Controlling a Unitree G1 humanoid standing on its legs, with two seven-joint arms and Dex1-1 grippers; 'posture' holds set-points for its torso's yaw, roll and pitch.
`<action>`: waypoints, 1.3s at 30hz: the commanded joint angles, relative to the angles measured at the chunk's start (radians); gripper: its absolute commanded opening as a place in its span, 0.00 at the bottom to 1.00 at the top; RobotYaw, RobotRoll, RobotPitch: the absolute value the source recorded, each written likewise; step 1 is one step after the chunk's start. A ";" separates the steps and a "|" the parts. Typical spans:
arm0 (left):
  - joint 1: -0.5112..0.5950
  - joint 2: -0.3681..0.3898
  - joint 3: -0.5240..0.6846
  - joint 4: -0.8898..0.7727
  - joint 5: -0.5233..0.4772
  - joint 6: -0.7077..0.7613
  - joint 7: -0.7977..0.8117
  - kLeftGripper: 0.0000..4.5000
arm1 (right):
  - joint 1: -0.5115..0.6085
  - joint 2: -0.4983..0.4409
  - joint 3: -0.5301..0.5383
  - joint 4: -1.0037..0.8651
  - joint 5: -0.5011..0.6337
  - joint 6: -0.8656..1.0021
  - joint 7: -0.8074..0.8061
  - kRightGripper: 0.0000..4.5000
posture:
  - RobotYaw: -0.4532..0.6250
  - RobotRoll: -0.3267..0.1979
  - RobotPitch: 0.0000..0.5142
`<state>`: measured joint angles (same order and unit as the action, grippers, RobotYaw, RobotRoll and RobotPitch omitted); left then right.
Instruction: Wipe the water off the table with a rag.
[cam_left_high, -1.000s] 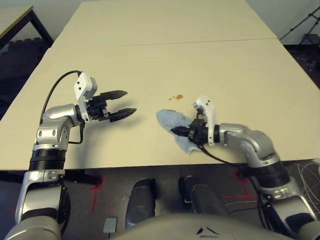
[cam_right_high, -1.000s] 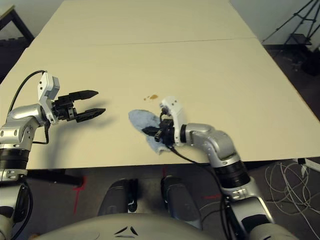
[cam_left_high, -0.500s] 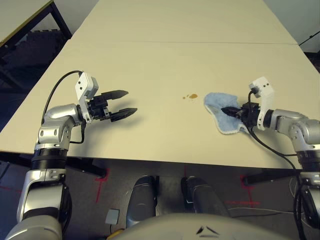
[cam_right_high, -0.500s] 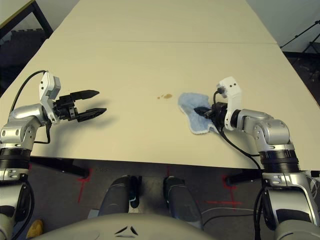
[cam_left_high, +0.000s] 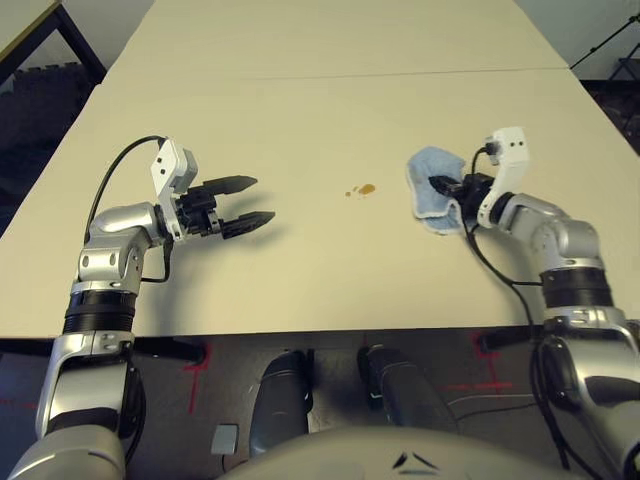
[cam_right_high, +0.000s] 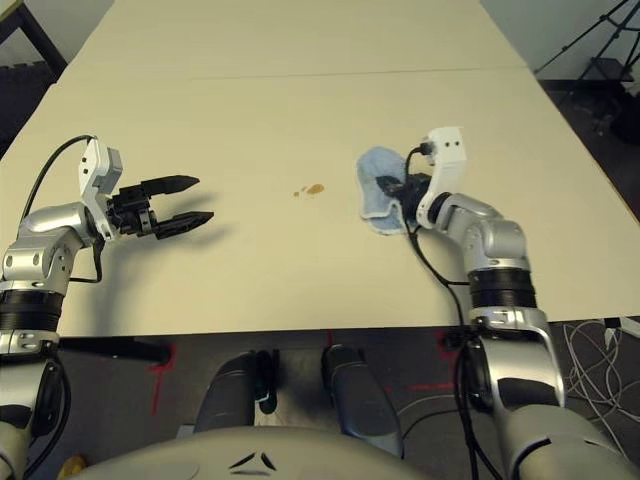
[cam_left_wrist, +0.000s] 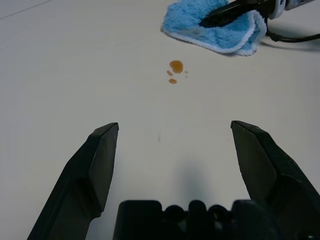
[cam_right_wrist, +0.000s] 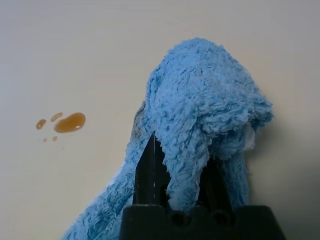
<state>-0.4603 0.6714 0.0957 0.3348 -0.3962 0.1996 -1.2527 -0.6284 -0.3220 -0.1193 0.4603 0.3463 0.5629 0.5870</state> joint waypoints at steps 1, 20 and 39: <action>0.007 0.005 -0.016 0.002 0.008 0.003 -0.014 1.00 | -0.021 0.075 0.061 0.104 -0.036 -0.016 0.003 0.00 | 0.25 0.62 0.25; 0.059 0.025 -0.008 -0.052 -0.007 0.041 -0.035 1.00 | -0.067 0.363 0.235 0.134 -0.132 -0.022 0.074 0.00 | 0.27 0.62 0.26; 0.070 0.007 -0.013 -0.064 -0.010 0.045 -0.019 1.00 | -0.144 0.060 0.119 0.303 -0.162 -0.126 0.090 0.00 | 0.26 0.62 0.27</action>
<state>-0.3880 0.6813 0.0898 0.2773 -0.4040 0.2436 -1.2726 -0.7930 -0.2018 0.0355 0.6935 0.2105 0.4297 0.7001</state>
